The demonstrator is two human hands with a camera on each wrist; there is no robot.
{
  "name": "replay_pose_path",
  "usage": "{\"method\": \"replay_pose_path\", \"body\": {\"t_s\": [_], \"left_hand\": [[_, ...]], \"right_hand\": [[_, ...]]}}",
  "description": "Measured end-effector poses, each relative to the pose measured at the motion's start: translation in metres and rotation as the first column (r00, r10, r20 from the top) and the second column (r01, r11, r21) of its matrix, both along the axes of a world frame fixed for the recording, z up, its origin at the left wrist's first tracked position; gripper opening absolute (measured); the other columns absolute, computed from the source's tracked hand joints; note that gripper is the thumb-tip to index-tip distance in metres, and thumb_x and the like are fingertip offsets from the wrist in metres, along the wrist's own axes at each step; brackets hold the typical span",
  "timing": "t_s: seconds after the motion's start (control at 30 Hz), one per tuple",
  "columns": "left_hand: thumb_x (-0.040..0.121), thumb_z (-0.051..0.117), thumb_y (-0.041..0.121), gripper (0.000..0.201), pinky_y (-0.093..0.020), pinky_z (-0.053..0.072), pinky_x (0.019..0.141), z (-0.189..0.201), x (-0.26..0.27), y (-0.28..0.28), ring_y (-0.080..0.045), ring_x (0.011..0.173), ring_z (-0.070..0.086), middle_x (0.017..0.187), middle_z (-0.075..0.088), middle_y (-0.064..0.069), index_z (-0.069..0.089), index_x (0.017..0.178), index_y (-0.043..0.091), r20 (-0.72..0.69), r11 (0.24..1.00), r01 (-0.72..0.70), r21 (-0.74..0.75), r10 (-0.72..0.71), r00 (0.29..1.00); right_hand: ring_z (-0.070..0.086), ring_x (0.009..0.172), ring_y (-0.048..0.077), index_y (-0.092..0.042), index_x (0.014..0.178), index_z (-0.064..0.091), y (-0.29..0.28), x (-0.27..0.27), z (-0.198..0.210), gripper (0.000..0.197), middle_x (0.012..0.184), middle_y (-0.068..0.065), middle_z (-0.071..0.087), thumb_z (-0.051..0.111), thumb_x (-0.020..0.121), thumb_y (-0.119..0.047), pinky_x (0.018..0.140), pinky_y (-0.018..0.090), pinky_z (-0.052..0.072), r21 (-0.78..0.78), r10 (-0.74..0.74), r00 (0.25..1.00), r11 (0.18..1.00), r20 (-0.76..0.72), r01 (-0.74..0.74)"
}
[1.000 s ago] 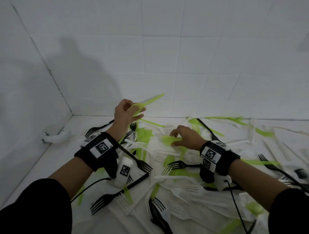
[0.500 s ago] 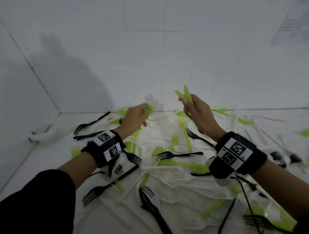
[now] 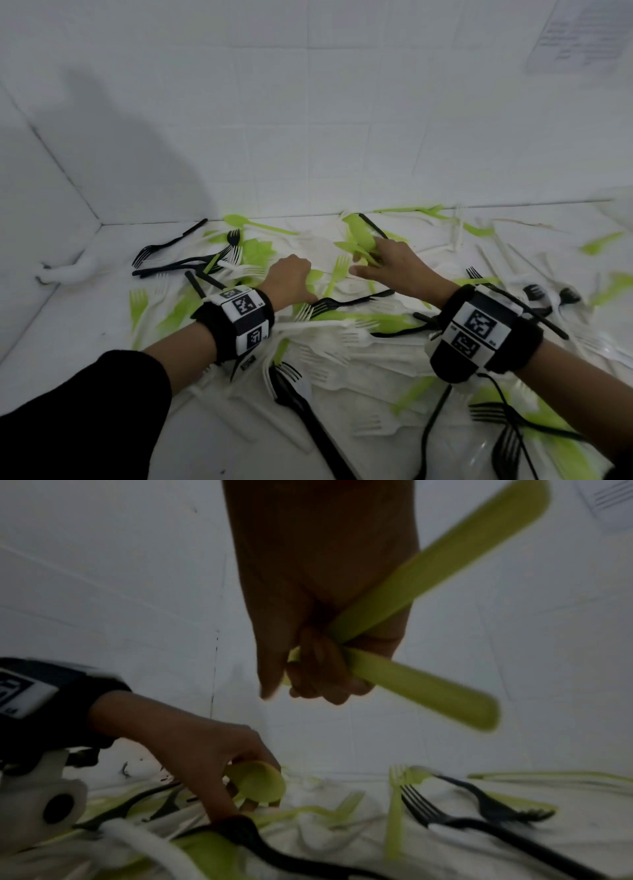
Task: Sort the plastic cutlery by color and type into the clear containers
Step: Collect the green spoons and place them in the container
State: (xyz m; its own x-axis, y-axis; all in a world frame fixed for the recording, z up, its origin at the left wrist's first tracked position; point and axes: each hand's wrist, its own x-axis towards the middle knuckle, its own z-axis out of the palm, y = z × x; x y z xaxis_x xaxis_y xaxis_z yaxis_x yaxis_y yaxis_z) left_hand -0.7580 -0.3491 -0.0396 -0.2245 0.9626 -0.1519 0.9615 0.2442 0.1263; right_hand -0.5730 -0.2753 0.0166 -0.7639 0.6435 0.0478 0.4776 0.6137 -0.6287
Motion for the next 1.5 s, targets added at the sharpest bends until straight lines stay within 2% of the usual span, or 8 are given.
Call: {"method": "replay_pose_path", "body": {"t_s": [0.27,0.4,0.5,0.67,0.87,1.03,1.2,1.5], "left_hand": [[0.076,0.063,0.010,0.020,-0.031,0.044,0.066,0.005,-0.015,-0.012,-0.031,0.088,0.062,0.092,0.067,-0.015,0.066,0.093,-0.001,0.237,0.982,-0.089,0.169,0.048,0.970],[0.086,0.055,0.003,0.022,-0.029,0.041,0.066,0.017,-0.026,-0.016,-0.020,0.079,0.055,0.088,0.062,-0.009,0.066,0.103,-0.003,0.460,0.930,-0.206,0.304,0.046,0.887],[0.095,0.042,0.004,0.021,-0.040,0.052,0.079,0.031,-0.036,-0.019,-0.025,0.076,0.061,0.099,0.059,-0.008,0.057,0.109,-0.001,0.663,0.872,-0.338,0.354,0.021,0.748],[0.101,0.029,0.006,0.017,-0.026,0.055,0.049,0.060,-0.050,-0.026,-0.012,0.045,0.061,0.083,0.055,-0.006,0.045,0.105,0.007,0.891,0.780,-0.548,0.303,-0.028,0.454],[0.098,0.044,0.020,0.013,-0.022,0.054,0.048,0.066,-0.083,-0.023,-0.007,0.041,0.057,0.078,0.046,-0.003,0.051,0.101,0.010,0.882,0.767,-0.597,0.235,0.089,0.462],[0.093,0.054,0.019,0.011,-0.029,0.047,0.066,0.042,-0.095,-0.013,-0.025,0.075,0.061,0.070,0.057,-0.002,0.055,0.085,0.012,0.524,0.847,-0.449,0.285,0.255,0.813],[0.079,0.069,0.045,0.069,-0.032,0.037,0.092,0.017,-0.082,-0.006,-0.028,0.120,0.048,0.130,0.052,-0.016,0.048,0.125,-0.001,0.187,0.949,-0.309,0.067,0.292,0.938],[0.078,0.073,0.020,0.047,-0.030,0.032,0.059,0.012,-0.094,-0.011,-0.031,0.087,0.054,0.064,0.038,0.000,0.031,0.057,0.016,0.263,0.957,-0.283,0.057,0.259,0.929]], "right_hand": [[0.047,0.074,0.020,-0.010,0.072,0.049,-0.015,-0.014,-0.030,0.030,0.074,0.005,0.050,0.069,0.080,-0.031,0.061,0.027,0.030,0.072,0.040,0.941,0.995,0.335,-0.068],[0.055,0.098,0.029,-0.003,0.100,0.057,-0.018,-0.023,-0.035,0.038,0.105,0.014,0.058,0.070,0.079,-0.032,0.067,0.027,0.032,0.072,0.071,0.908,0.991,0.412,-0.110],[0.058,0.099,0.027,-0.008,0.107,0.060,-0.019,-0.025,-0.033,0.040,0.105,0.010,0.063,0.074,0.075,-0.028,0.066,0.027,0.035,0.105,0.066,0.903,0.987,0.425,-0.122],[0.055,0.108,0.023,-0.016,0.122,0.054,-0.022,-0.028,-0.034,0.051,0.112,0.006,0.063,0.072,0.076,-0.028,0.071,0.026,0.035,0.123,0.128,0.880,0.971,0.457,-0.205],[0.048,0.068,0.015,-0.027,0.066,0.044,-0.018,-0.027,-0.018,0.027,0.063,-0.012,0.044,0.065,0.083,-0.025,0.061,0.028,0.034,0.003,0.132,0.966,0.991,0.222,-0.136],[0.043,0.059,0.009,-0.029,0.068,0.043,-0.013,-0.032,0.007,0.028,0.061,-0.009,0.042,0.064,0.086,-0.030,0.059,0.024,0.034,-0.069,0.075,0.995,0.995,0.061,-0.070],[0.038,0.035,0.009,-0.019,0.083,0.047,-0.012,-0.045,0.021,0.014,0.058,0.000,0.049,0.058,0.091,-0.019,0.042,0.022,0.032,-0.267,-0.046,0.961,0.963,-0.271,-0.029],[0.041,0.052,0.014,-0.017,0.101,0.052,-0.005,-0.082,0.016,0.020,0.064,-0.005,0.046,0.064,0.086,-0.024,0.043,0.020,0.039,-0.296,-0.187,0.934,0.950,-0.303,0.094]]}}
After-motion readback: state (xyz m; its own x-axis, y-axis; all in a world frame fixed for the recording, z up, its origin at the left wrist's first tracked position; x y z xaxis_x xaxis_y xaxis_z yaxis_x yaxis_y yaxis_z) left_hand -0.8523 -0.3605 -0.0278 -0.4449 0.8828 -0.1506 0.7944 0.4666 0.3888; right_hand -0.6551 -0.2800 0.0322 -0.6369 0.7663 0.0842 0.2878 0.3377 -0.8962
